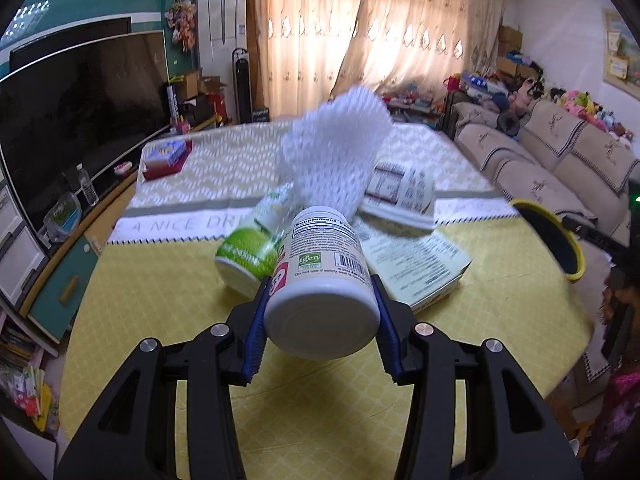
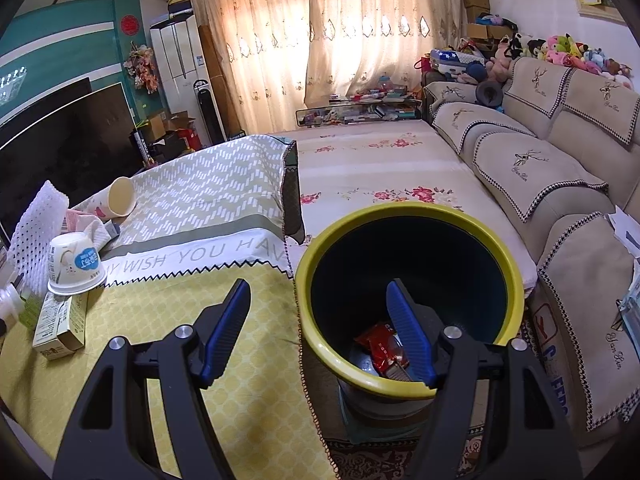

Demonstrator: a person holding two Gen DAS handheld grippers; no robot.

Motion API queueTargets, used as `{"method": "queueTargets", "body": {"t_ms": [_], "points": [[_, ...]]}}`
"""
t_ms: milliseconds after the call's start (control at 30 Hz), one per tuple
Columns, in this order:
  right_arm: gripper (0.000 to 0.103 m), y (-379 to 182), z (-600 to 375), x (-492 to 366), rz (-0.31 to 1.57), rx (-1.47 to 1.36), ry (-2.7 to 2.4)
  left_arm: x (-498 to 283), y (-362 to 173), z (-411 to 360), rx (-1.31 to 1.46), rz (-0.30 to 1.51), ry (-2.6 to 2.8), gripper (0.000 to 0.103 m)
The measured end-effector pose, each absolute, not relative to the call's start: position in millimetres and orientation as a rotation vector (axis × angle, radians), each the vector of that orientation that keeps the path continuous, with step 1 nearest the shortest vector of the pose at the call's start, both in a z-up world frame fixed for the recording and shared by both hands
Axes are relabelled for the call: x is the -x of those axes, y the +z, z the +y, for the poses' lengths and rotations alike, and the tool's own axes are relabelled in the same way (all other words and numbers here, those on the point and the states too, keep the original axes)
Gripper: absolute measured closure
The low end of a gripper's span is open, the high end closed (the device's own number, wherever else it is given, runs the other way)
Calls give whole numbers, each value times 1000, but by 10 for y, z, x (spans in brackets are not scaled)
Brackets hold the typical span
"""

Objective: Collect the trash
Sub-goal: 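Carry the white pill bottle to the bin and release it with the left gripper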

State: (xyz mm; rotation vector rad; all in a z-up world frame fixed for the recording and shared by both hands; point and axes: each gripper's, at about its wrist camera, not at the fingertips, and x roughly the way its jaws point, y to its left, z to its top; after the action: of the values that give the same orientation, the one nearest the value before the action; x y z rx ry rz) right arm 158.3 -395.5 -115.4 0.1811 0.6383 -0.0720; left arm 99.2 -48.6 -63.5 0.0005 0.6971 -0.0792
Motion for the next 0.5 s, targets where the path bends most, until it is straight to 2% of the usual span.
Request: {"method": "queueTargets", "body": {"t_ms": [300, 500], "points": [[36, -1040, -3982, -1477, 606, -181, -80, -898, -344, -724, -20, 635, -172, 56], [36, -932, -4152, -1312, 568, -185, -141, -1071, -206, -1155, -47, 622, -307, 56]]}}
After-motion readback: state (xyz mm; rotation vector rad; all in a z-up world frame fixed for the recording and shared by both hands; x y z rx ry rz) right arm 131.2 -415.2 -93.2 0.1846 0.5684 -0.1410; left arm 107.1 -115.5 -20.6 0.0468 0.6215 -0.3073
